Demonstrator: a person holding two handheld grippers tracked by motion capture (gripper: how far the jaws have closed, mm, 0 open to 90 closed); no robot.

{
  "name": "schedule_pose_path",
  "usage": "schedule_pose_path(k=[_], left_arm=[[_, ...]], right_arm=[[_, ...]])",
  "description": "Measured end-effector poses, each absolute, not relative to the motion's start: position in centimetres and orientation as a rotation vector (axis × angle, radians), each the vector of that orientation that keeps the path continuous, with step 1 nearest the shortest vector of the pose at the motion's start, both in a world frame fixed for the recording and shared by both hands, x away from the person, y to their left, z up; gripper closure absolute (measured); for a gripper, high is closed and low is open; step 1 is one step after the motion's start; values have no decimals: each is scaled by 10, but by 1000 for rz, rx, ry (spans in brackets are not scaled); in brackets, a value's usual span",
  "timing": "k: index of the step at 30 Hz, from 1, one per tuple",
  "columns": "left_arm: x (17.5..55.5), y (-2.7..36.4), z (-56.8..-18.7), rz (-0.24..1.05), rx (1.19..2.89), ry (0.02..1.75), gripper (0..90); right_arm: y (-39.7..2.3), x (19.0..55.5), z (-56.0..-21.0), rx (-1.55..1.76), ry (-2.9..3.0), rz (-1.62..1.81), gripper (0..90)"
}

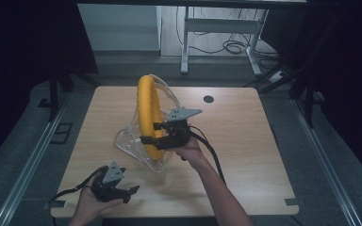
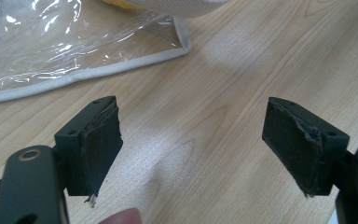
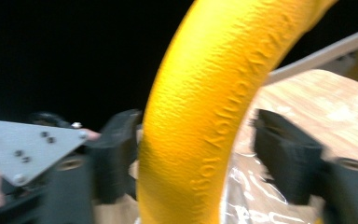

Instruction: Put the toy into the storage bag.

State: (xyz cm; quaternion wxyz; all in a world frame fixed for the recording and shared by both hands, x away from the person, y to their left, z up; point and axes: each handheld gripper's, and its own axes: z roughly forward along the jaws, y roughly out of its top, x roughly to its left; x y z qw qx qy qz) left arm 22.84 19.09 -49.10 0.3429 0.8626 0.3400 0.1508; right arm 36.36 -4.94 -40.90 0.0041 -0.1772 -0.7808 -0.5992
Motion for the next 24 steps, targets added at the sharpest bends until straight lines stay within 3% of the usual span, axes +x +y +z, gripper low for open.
schedule_pose_path(k=[12,24], left_arm=[[228,192,-490,395,2239,882,194],[228,192,-490,401,2241,885,194]], right_arm=[[-65,352,-399,-540,-2454,-1936,222],[-106,336,-406,-588,-2558,-1940,275]])
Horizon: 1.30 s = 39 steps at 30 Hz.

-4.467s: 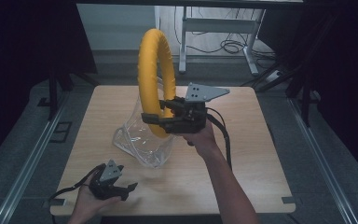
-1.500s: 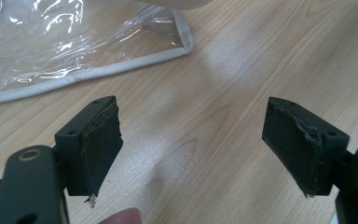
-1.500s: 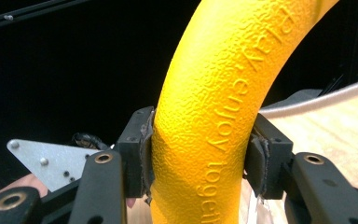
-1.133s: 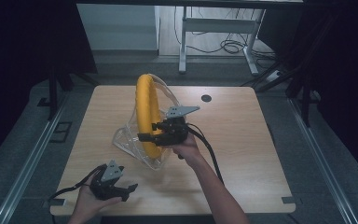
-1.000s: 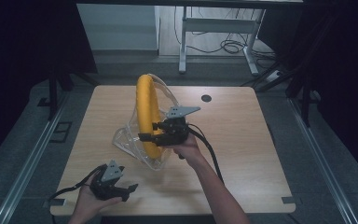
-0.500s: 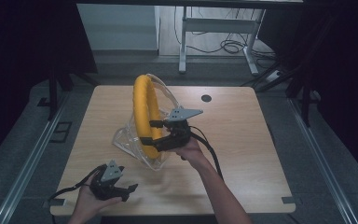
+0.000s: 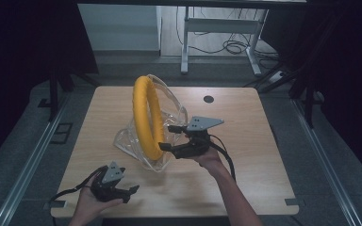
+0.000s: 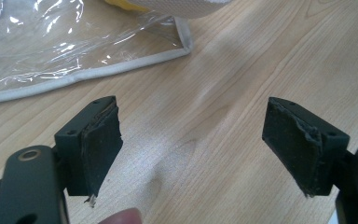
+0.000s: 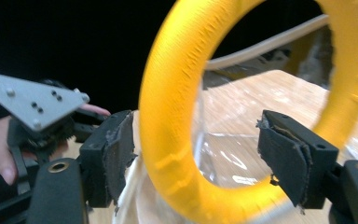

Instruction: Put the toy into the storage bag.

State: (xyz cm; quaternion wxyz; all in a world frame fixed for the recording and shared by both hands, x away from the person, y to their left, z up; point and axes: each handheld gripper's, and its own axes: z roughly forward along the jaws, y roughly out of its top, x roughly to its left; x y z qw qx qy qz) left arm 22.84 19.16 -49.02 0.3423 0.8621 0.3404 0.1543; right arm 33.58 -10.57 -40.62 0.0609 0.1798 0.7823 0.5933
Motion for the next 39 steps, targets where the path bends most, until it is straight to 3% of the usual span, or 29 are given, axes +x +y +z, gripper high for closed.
schedule_pose_path(k=[8,24,39], left_arm=[[228,192,-490,400,2237,891,194],[229,192,-490,400,2236,895,194],[229,192,-489,404,2238,889,194]], right_arm=[[-141,325,-418,604,2322,1698,350],[-189,307,-467,766,2328,1578,368],[-184,297,-486,771,2353,1492,360]])
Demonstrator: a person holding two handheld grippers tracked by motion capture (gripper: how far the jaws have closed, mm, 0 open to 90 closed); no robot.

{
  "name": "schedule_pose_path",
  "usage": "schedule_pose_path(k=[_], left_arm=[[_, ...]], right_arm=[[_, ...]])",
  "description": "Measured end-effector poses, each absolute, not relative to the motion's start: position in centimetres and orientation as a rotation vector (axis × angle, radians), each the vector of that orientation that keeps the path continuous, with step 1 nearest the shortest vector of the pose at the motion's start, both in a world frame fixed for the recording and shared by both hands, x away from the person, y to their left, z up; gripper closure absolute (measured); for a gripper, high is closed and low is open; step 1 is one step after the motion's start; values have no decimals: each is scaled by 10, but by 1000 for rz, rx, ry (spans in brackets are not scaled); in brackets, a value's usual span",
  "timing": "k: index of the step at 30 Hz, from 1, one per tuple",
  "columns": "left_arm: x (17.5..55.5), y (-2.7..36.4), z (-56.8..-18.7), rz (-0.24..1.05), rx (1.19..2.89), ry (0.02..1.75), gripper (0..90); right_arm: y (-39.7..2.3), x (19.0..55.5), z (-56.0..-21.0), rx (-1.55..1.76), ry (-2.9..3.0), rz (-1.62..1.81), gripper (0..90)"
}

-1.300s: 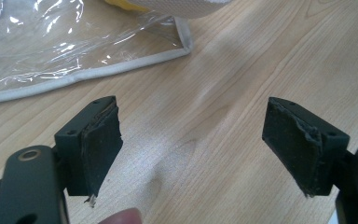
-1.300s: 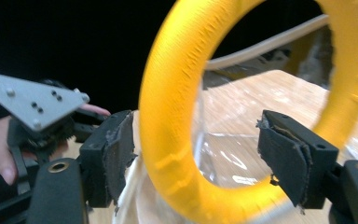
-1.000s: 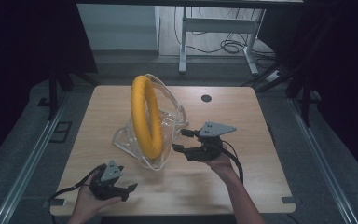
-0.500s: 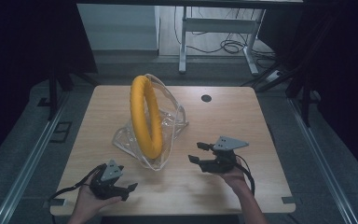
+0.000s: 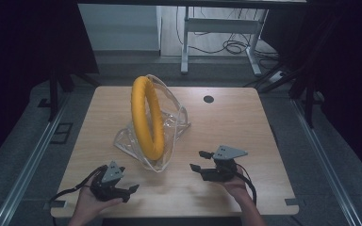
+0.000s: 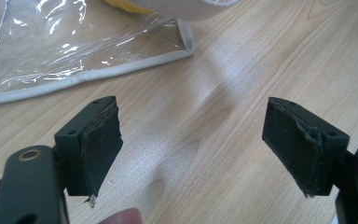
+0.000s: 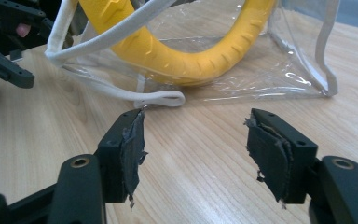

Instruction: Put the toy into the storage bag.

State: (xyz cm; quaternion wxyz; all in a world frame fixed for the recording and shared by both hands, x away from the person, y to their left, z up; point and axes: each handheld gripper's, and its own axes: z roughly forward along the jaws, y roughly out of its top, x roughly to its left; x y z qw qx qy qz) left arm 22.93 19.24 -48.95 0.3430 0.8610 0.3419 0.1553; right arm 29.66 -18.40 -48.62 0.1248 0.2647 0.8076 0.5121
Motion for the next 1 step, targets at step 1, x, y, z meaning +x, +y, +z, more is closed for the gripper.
schedule_pose_path(k=[1], left_arm=[[230,192,-490,407,2239,886,194]], right_arm=[[-184,296,-486,773,2347,1488,357]])
